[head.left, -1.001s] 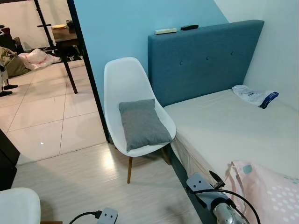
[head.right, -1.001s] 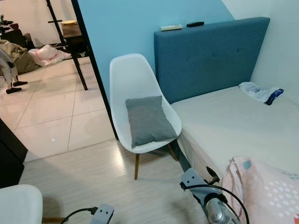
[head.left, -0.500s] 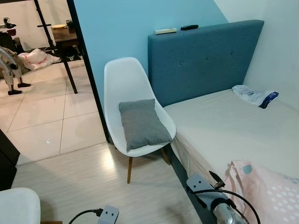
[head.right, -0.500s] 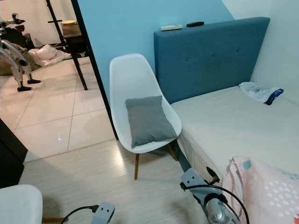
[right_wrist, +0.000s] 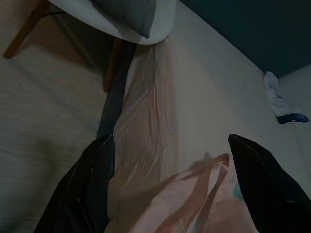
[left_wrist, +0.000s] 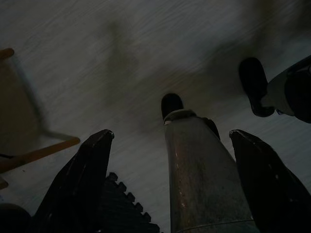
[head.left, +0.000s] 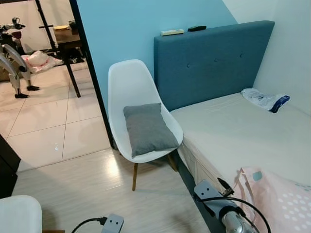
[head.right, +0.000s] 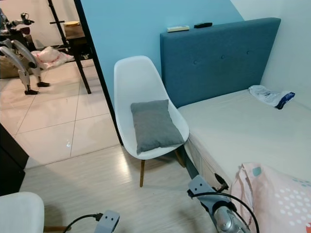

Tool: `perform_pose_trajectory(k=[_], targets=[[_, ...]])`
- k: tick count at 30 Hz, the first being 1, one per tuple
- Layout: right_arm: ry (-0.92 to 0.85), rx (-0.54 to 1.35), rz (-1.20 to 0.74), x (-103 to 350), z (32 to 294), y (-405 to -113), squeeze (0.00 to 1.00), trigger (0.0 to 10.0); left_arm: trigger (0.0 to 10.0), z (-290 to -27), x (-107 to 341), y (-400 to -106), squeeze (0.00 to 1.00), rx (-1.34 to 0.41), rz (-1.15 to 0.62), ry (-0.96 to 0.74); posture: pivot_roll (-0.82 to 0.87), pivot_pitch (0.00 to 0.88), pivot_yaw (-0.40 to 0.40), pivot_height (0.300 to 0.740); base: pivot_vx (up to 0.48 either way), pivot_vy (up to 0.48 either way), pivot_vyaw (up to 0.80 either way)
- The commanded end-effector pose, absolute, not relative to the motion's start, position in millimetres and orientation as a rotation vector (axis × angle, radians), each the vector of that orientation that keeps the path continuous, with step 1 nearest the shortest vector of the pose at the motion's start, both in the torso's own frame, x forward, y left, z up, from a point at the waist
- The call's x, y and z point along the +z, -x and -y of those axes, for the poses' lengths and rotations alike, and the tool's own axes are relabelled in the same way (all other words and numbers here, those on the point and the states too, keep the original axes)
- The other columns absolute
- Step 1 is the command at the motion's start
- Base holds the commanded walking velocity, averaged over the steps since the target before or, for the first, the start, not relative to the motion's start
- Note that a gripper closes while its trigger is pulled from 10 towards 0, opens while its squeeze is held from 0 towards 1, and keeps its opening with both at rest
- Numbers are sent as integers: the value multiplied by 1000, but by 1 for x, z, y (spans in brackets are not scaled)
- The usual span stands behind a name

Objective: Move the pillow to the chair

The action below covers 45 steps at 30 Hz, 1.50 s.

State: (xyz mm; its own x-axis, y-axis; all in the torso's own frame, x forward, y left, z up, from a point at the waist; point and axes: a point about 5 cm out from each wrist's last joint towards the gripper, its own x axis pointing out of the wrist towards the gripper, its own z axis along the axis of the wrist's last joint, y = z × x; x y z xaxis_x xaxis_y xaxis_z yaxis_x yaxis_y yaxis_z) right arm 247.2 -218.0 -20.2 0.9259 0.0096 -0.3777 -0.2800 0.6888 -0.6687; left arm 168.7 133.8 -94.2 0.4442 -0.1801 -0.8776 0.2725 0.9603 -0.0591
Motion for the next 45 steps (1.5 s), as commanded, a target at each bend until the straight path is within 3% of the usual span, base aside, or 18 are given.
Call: perform_pose_trajectory(k=[1, 45], targets=[[782, 156, -361, -20, 216, -248, 0, 10000, 10000, -136, -94, -169, 0, -275, -1078, -101, -80, 0, 30, 740, 0, 0, 0], [781, 157, -359, -21, 216, -246, 0, 10000, 10000, -143, -100, -156, 0, -259, -1109, -109, -76, 0, 30, 740, 0, 0, 0]])
